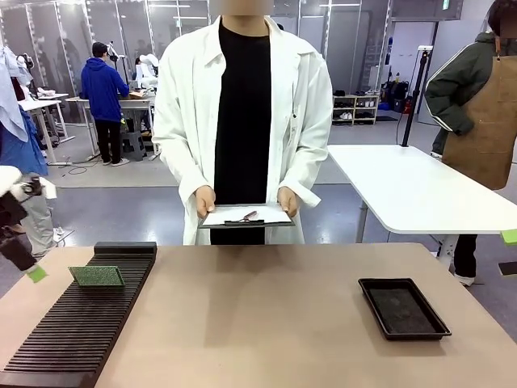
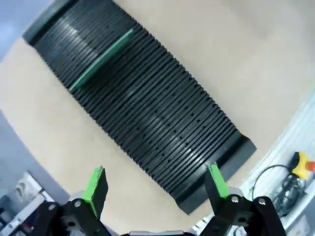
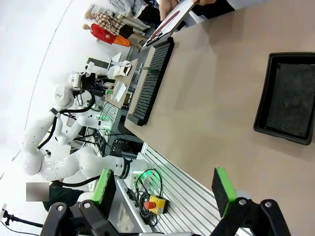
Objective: Inspect the PCB.
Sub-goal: Pick up the Blank PCB and present it to the human.
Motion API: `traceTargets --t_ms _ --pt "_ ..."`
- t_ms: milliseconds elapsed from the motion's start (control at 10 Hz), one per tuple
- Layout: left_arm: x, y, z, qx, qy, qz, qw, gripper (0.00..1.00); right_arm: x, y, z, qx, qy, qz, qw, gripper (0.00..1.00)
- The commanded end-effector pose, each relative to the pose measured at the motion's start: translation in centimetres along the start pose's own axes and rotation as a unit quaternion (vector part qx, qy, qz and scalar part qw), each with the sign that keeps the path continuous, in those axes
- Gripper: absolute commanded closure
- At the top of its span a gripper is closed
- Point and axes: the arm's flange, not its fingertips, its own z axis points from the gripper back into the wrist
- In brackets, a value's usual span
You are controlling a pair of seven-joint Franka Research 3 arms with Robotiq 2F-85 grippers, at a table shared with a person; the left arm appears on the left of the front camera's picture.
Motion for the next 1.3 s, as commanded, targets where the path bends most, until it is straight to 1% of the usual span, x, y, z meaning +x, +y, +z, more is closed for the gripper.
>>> traceTargets --t_ms 0,100,200,300,600,700,800,900,1000,1100,1200 --pt "1.2 1.3 -0.8 0.016 0.008 0.002 1.000 0.00 0.1 0.0 0.0 0.003 -0.001 0.007 1.000 0.00" --pt "1.6 1.1 -0.7 0.017 -0.004 0.007 1.000 0.00 0.1 0.0 0.0 0.003 -0.001 0.007 1.000 0.00" --pt "1.6 0.8 -0.5 0.000 0.000 0.011 1.000 0.00 0.1 0.0 0.0 0.003 -0.001 0.007 1.000 0.00" --pt "1.4 0.5 -1.4 0.002 0.006 -0.008 1.000 0.00 0.1 0.0 0.0 0.003 -0.001 0.007 1.000 0.00" --pt "1.5 0.6 -1.4 0.000 0.002 -0.002 1.000 0.00 0.1 0.0 0.0 0.003 -0.001 0.007 1.000 0.00" --pt "2.3 0.6 -1.1 0.008 0.075 -0.071 0.995 0.00 0.1 0.0 0.0 0.003 -0.001 0.007 1.000 0.00" --pt "3.3 1.8 -1.0 0.026 0.083 -0.113 0.990 0.00 0.1 0.0 0.0 0.003 -0.001 0.007 1.000 0.00" --pt "4.1 2.9 -1.9 0.035 0.096 -0.186 0.977 0.00 0.1 0.0 0.0 0.003 -0.001 0.007 1.000 0.00" --pt "4.8 4.1 -3.2 0.066 0.092 -0.222 0.968 0.00 0.1 0.0 0.0 0.003 -0.001 0.007 1.000 0.00" --pt "5.1 5.2 -4.1 0.075 0.087 -0.250 0.961 0.00 0.1 0.0 0.0 0.003 -0.001 0.007 1.000 0.00" --pt "5.3 6.2 -4.6 0.070 0.083 -0.278 0.954 0.00 0.1 0.0 0.0 0.003 -0.001 0.007 1.000 0.00"
